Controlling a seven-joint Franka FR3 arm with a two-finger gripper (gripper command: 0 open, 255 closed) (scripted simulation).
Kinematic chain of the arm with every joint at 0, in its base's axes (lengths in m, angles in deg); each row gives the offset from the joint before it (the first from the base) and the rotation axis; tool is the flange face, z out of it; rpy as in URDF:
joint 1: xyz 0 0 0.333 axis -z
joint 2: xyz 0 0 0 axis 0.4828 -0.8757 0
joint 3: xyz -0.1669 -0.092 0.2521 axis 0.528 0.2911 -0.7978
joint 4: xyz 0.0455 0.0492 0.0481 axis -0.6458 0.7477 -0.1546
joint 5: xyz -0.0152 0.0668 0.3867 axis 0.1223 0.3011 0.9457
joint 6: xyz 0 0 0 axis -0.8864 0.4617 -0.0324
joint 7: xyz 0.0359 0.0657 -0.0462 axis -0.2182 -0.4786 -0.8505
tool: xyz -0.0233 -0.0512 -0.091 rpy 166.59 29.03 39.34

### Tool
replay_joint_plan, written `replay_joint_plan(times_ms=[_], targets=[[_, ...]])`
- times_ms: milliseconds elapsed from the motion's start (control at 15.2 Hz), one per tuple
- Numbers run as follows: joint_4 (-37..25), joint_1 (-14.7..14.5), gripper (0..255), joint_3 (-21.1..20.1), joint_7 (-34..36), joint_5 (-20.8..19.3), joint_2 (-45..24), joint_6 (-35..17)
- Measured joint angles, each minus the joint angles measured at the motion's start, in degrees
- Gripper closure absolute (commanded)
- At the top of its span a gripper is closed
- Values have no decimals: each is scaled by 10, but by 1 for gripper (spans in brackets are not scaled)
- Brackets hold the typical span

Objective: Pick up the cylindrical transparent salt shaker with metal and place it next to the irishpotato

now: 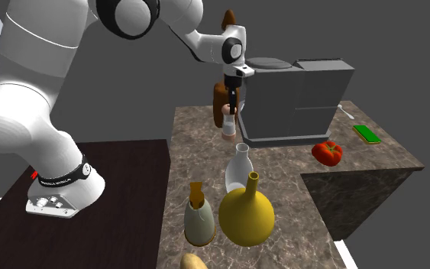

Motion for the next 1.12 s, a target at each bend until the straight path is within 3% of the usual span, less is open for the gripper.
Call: replay_joint_plan(times_ms=[1122], targets=[[-20, 13, 255, -23, -29, 36, 70, 85]])
